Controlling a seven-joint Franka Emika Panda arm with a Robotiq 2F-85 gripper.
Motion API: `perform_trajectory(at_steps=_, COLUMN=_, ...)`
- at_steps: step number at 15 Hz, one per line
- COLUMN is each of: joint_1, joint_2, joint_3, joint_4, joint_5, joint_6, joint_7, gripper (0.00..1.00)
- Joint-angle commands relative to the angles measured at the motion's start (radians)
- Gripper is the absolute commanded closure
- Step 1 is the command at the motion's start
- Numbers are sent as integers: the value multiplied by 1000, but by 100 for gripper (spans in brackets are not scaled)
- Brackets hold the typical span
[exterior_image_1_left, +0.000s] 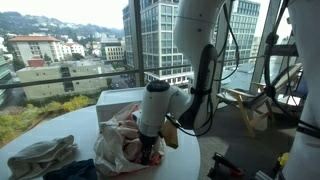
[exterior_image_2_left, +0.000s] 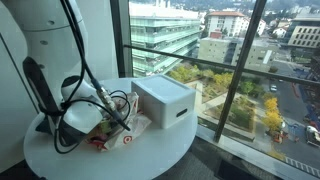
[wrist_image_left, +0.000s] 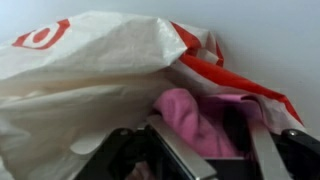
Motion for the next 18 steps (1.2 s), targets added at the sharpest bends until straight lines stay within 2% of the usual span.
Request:
perform_trajectory(at_steps=1, joint_1=-16, joint_2=-22, joint_3=33, joint_4=-10, joint_5=50, joint_6=-9, joint_7=-59, gripper=65)
perform_trajectory(at_steps=4, joint_1=-4, joint_2=-53, joint_3=42, joint_4=-17, joint_5=61, joint_6=-34, joint_7=-63, gripper=89)
perform_trajectory(at_steps=6, joint_1=13, joint_2=-101, joint_3=40, joint_4=-19, joint_5=39, joint_6=-64, joint_7=-39, gripper=100)
perform_trajectory(at_steps=12, joint_1=46, joint_2=-202, joint_3=31, joint_4=18, joint_5=-30, joint_6=-117, joint_7=-6, gripper=98)
perform_trajectory(at_steps=16, joint_1=46, joint_2=-186, joint_3=26, joint_4=89, joint_5=-102, joint_6=-116, joint_7=7, gripper=98)
perform_trajectory(at_steps=18, joint_1=48, joint_2=-171, joint_3=24, joint_4=134, joint_5=-174, joint_6=-107, joint_7=41, gripper=98)
